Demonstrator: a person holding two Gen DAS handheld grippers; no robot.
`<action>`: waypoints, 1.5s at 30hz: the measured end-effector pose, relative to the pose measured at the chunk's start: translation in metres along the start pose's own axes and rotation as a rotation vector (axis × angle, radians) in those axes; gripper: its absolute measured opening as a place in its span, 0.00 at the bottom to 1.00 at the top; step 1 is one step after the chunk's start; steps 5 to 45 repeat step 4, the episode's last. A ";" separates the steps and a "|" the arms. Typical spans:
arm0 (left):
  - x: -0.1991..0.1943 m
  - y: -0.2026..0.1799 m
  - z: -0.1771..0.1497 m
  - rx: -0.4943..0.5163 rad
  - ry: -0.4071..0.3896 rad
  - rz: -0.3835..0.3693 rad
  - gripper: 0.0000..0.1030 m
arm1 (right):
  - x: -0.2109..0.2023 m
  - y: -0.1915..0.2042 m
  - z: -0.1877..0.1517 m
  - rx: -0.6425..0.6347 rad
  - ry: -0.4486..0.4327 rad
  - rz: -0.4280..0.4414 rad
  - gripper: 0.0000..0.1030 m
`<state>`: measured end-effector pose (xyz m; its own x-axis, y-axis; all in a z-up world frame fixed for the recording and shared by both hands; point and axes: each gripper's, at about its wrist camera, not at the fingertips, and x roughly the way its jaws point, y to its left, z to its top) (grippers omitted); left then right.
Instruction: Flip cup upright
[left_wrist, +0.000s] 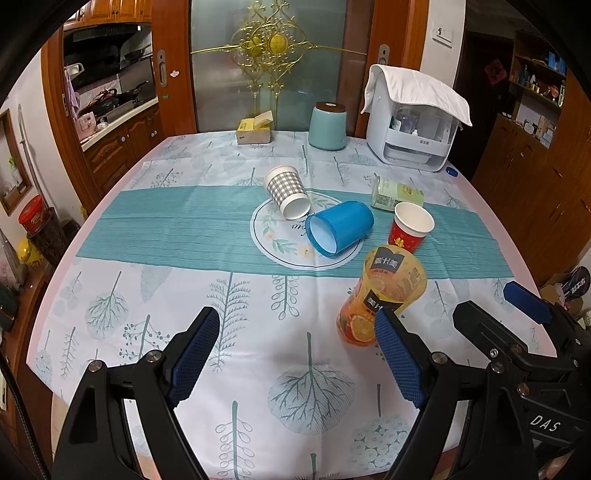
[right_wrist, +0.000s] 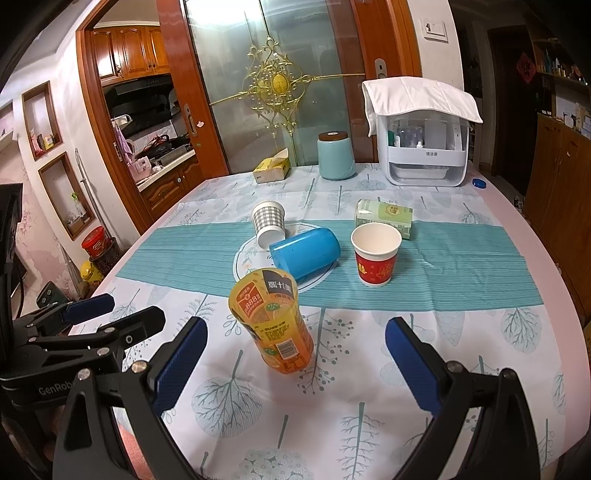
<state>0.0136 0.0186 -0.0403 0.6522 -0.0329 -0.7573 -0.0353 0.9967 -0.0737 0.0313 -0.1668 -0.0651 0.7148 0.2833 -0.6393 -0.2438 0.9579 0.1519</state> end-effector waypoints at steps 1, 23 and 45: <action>0.000 0.000 0.000 -0.001 0.000 0.000 0.82 | 0.000 0.000 0.000 0.000 0.000 0.000 0.95; 0.001 0.001 -0.001 0.000 0.002 0.002 0.82 | 0.001 0.000 0.000 0.001 0.002 -0.001 0.95; 0.001 0.001 -0.001 0.000 0.002 0.002 0.82 | 0.001 0.000 0.000 0.001 0.002 -0.001 0.95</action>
